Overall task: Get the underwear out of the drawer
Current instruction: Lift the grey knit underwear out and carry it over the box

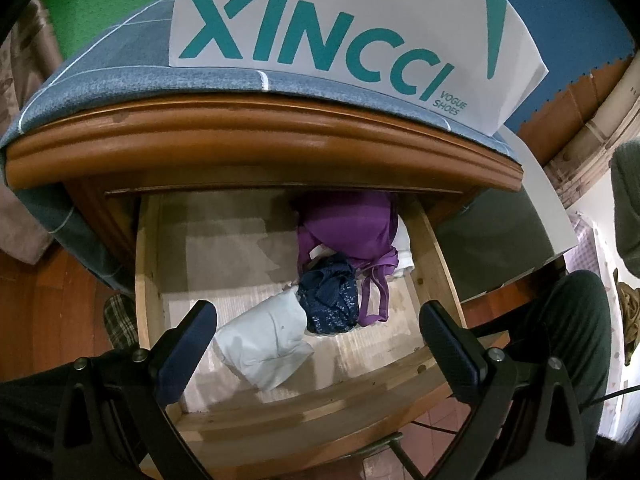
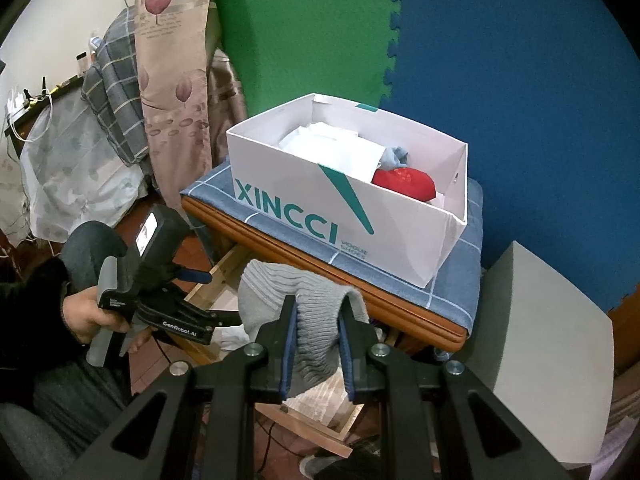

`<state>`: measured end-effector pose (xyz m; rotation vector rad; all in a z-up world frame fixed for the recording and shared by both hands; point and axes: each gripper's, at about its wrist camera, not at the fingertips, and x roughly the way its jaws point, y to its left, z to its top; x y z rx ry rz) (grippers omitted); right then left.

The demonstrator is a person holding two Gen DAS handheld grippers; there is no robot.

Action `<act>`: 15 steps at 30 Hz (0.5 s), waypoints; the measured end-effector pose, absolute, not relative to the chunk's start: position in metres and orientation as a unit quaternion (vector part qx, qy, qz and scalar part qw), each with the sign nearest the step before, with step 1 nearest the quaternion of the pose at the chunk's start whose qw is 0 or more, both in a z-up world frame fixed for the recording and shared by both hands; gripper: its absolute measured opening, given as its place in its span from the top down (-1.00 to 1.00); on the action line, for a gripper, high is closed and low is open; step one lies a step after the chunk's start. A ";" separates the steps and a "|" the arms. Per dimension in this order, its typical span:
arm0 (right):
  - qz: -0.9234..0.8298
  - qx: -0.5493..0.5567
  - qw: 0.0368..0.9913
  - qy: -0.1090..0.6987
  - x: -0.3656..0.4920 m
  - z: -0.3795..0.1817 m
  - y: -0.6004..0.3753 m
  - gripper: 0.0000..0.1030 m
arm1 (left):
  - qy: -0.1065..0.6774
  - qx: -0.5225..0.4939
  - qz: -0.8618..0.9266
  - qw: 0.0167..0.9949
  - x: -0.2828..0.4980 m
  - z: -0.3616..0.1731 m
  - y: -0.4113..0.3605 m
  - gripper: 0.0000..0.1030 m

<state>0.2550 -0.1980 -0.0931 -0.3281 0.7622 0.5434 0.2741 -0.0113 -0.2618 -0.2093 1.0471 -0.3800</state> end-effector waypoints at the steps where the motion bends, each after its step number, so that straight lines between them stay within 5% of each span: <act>1: 0.260 -0.157 0.880 0.365 0.255 -0.093 -0.198 0.64 | 0.496 -0.099 -0.180 0.844 0.274 -0.262 -0.011 -0.94; 15: 0.241 -0.158 0.904 0.316 0.279 -0.028 -0.203 0.64 | 0.486 -0.098 -0.183 0.849 0.270 -0.258 -0.010 -0.94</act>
